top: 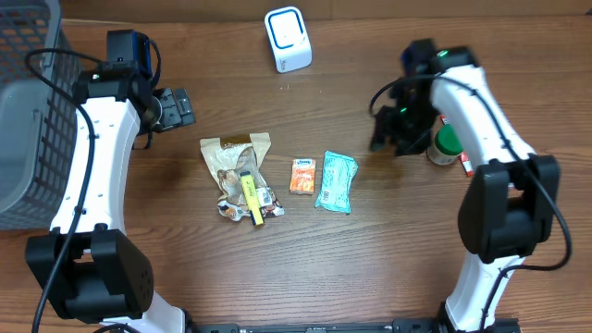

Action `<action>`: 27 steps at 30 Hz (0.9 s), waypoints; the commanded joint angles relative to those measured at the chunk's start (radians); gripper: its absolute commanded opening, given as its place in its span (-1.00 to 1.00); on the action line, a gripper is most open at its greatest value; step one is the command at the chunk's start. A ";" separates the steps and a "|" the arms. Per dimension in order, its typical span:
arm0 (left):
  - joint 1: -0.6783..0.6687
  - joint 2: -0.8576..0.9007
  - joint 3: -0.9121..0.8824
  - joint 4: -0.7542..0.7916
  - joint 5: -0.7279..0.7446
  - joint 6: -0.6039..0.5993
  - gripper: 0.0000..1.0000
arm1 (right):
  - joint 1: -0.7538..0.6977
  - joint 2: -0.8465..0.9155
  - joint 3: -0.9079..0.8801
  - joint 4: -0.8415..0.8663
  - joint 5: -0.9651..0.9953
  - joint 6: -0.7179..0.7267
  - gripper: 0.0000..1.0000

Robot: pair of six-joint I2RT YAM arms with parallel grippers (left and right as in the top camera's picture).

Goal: Scan the item barcode
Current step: 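Grasp the green wipes pack with the right gripper, then lift the wipes pack and carry it to the white scanner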

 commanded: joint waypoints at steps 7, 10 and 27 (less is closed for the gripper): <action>-0.007 -0.016 0.015 0.002 -0.005 0.023 1.00 | 0.127 -0.009 -0.222 0.212 -0.027 0.048 0.12; -0.007 -0.016 0.015 0.001 -0.005 0.023 1.00 | 0.128 -0.009 -0.256 0.267 -0.027 0.078 0.11; -0.007 -0.016 0.015 0.001 -0.005 0.023 0.99 | 0.150 -0.009 -0.283 0.349 -0.027 0.079 -0.39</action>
